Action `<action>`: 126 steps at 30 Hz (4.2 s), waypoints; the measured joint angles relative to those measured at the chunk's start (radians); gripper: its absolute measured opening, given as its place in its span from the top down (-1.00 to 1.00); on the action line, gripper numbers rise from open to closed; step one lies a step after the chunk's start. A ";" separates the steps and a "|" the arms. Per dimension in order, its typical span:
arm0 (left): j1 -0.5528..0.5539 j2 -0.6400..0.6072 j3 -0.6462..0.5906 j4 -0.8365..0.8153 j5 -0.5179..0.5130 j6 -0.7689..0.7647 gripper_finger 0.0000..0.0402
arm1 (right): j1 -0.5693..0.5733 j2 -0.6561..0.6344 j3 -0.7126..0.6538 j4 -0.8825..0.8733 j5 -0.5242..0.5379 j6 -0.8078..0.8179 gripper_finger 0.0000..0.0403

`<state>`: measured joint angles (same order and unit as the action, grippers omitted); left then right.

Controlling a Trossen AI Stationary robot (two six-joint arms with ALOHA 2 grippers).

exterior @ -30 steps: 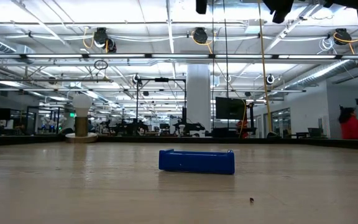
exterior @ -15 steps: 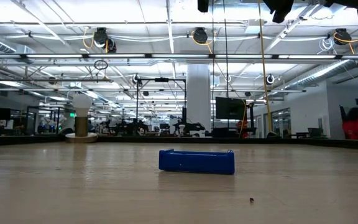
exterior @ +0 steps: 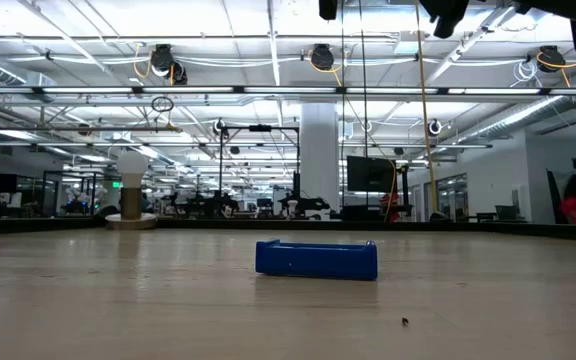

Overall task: Pick & Place Office items
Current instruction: Put the red charger adapter into the gray bin

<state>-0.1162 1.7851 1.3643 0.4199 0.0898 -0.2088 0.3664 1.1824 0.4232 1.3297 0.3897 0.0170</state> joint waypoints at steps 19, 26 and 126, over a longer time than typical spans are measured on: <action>0.001 0.000 0.000 -0.021 -0.020 -0.010 0.44 | 0.000 0.008 0.000 0.023 -0.007 0.000 -0.13; 0.007 0.000 -0.001 -0.003 -0.033 -0.001 0.44 | 0.000 0.007 0.000 0.030 -0.010 -0.002 0.34; -0.370 -0.352 -0.001 -0.729 -0.901 -0.456 -0.54 | 0.199 -0.736 0.000 -1.714 -0.895 0.346 0.43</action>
<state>-0.4858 1.4333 1.3636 -0.3094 -0.8117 -0.6643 0.5652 0.4469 0.4229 -0.3841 -0.5050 0.3635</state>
